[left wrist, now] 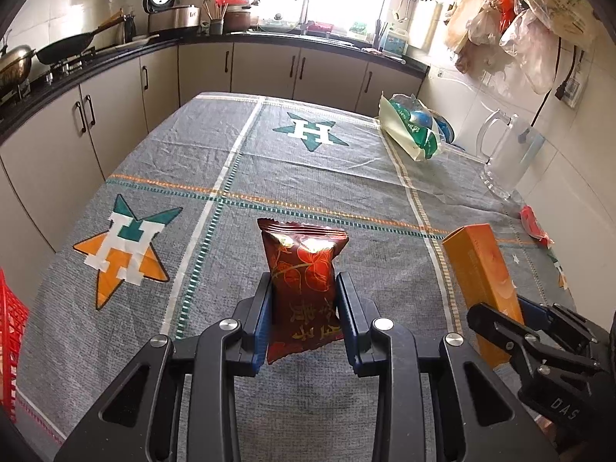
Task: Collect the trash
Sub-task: 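Carry the snack bag and ointment box with both tools over the red basket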
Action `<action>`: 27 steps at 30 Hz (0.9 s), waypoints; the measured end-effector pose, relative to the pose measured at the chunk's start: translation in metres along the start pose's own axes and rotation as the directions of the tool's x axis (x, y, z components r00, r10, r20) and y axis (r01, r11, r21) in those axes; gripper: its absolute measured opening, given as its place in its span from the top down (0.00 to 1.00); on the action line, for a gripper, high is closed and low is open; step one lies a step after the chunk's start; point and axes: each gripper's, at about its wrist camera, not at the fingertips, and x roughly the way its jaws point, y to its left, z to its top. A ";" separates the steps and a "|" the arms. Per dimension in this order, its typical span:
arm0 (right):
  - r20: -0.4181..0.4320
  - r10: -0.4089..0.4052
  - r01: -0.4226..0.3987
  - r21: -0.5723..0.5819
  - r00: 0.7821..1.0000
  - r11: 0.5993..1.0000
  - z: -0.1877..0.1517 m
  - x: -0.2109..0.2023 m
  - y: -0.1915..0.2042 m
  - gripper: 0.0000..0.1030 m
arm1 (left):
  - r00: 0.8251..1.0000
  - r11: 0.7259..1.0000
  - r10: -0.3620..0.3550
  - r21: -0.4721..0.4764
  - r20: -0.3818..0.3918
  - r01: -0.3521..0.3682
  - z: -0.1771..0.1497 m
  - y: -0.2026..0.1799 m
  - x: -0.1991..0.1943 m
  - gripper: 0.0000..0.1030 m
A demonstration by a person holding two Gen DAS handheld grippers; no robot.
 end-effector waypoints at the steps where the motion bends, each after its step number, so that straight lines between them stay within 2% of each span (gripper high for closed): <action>1: 0.003 0.000 0.000 0.002 1.000 1.000 0.001 -0.001 -0.001 0.49 | 1.000 1.000 0.007 0.005 0.009 -0.007 0.000 0.000 -0.002 0.70; 7: 0.033 -0.003 0.001 0.044 0.999 0.999 0.010 -0.013 -0.005 0.49 | 0.999 1.000 0.007 0.002 0.048 -0.007 0.003 0.000 -0.024 0.70; 13: 0.035 0.051 -0.053 0.046 0.998 0.998 0.016 -0.030 0.018 0.49 | 0.994 0.998 -0.029 -0.046 0.106 0.034 -0.007 0.030 -0.082 0.70; 16: 0.013 0.097 -0.098 0.012 0.995 0.995 0.015 -0.032 0.051 0.49 | 0.990 0.997 -0.008 -0.076 0.139 0.019 -0.015 0.058 -0.113 0.70; 20: -0.028 0.180 -0.181 -0.048 0.983 0.982 0.015 -0.026 0.108 0.49 | 0.981 0.988 0.045 -0.154 0.190 -0.016 -0.030 0.117 -0.160 0.70; 24: -0.085 0.282 -0.290 -0.102 0.956 0.952 0.015 -0.012 0.174 0.49 | 0.973 0.964 0.147 -0.244 0.178 -0.101 -0.054 0.189 -0.190 0.70; 27: -0.137 0.363 -0.379 -0.118 0.921 0.918 0.015 0.004 0.229 0.48 | 0.964 0.939 0.228 -0.295 0.140 -0.180 -0.073 0.236 -0.198 0.70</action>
